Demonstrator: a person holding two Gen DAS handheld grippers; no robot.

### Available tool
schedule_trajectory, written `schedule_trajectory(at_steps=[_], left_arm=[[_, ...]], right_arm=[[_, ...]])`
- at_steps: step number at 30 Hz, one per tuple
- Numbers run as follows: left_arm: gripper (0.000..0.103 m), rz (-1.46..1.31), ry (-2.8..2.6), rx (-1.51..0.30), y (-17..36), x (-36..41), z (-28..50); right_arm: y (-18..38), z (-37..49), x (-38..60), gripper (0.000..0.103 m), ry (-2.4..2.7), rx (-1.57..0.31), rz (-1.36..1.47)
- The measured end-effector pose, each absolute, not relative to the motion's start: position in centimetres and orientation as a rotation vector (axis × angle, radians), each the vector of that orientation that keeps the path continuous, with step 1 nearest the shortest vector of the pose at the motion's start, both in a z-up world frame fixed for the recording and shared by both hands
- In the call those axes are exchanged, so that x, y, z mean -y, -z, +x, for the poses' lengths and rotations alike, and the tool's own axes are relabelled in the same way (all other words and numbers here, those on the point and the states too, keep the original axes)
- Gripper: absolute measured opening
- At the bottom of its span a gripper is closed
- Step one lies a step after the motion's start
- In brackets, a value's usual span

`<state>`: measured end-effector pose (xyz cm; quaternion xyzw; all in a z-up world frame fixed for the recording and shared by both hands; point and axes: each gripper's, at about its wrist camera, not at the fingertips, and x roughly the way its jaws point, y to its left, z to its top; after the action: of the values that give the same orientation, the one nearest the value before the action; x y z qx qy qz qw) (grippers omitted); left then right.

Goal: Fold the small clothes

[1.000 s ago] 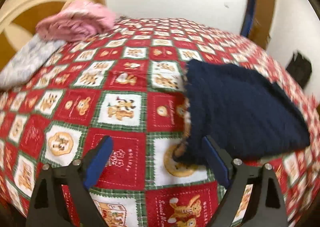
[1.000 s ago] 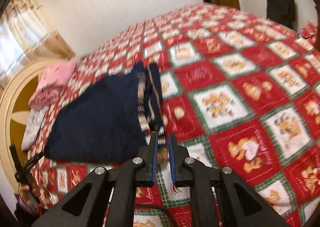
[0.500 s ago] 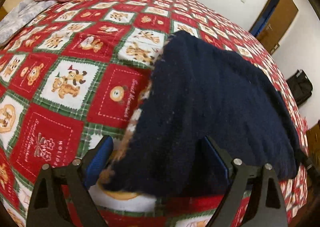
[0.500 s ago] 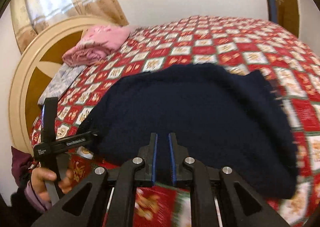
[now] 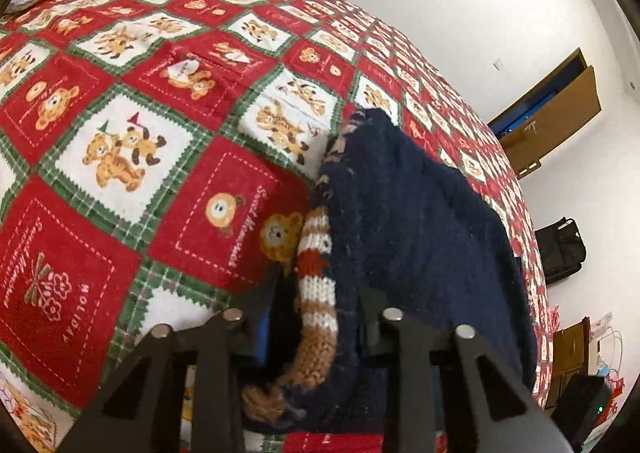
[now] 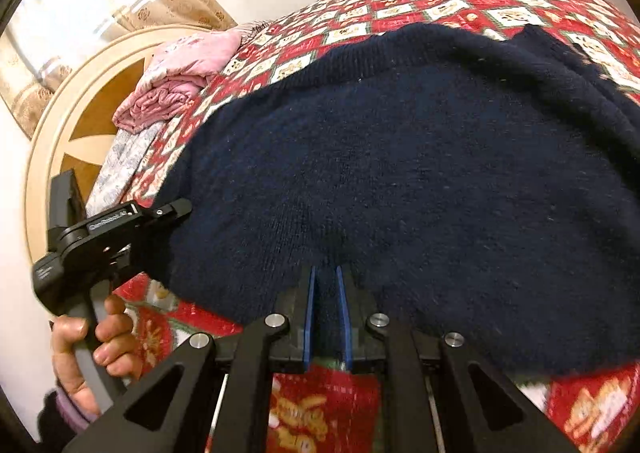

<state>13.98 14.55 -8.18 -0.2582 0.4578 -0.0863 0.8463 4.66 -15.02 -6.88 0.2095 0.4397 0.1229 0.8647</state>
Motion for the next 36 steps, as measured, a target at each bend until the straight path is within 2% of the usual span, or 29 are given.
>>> schedule_trajectory(at_steps=[6,12,20,21,23,26,31,33,36], left_arm=[[0.022,-0.476,0.184,-0.953,5.2,-13.0,14.6],[0.021,-0.408,0.242,-0.889,1.0,-9.1,15.0],[0.019,-0.206,0.417,-0.809,-4.1,1.6,13.4],[0.012,-0.18,0.445,-0.799,-4.6,3.1,12.9],[0.011,-0.109,0.539,-0.788,-5.2,7.3,11.0],[0.011,0.046,0.586,-0.769,-4.0,13.1,8.4],[0.011,0.19,0.651,-0.873,2.7,20.2,5.3],[0.011,0.28,0.634,-0.838,4.8,21.8,3.5],[0.012,0.36,0.623,-0.757,4.9,22.6,1.9]], right_arm=[[4.3,1.1,19.4,0.011,-0.219,-0.841,0.487],[2.7,-2.2,24.9,0.011,-0.148,-0.786,0.56],[2.4,-5.2,31.1,0.011,-0.083,-0.748,0.628],[2.6,-5.6,31.7,0.011,-0.074,-0.744,0.636],[2.8,-6.5,33.4,0.011,-0.055,-0.734,0.659],[3.1,-7.6,35.4,0.011,-0.033,-0.722,0.679],[4.1,-9.8,37.9,0.011,0.004,-0.727,0.696],[4.6,-10.3,38.8,0.011,0.023,-0.733,0.7],[5.1,-10.5,40.1,0.012,0.035,-0.729,0.716]])
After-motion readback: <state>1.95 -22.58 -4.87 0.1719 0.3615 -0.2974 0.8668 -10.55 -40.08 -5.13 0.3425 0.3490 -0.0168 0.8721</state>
